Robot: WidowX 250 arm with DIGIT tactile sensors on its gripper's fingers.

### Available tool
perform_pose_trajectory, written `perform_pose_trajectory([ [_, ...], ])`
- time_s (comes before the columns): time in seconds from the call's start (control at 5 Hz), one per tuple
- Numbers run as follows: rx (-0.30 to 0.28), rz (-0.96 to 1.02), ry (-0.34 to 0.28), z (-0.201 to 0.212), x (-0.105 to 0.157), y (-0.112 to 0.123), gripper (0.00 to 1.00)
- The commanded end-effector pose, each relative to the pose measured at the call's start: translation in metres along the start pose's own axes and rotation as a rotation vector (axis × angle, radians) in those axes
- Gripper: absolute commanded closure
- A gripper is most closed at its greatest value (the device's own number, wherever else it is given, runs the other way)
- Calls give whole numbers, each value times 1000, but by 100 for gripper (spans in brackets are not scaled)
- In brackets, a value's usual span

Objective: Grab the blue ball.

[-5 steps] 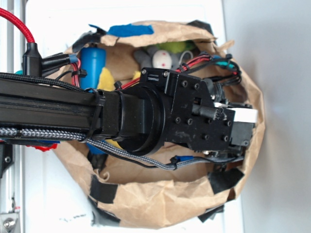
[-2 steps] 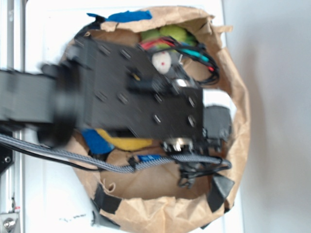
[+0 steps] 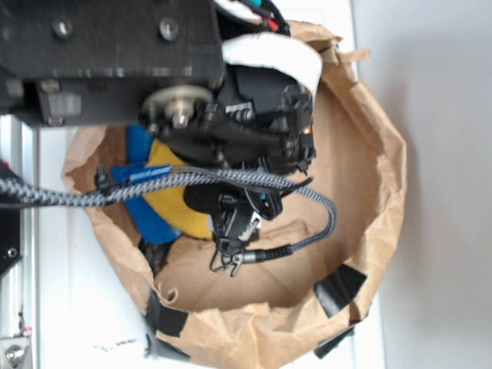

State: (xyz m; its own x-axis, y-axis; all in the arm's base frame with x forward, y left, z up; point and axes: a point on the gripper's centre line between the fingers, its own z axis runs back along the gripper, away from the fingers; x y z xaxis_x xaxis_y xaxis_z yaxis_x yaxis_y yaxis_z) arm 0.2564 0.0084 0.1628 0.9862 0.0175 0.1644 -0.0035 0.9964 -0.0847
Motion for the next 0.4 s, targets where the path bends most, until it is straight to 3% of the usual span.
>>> perform_pose_trajectory([
  [0.0,22,-13,-45,27,2,-2,100],
  [0.2,44,-28,-60,25,0,-6,100],
])
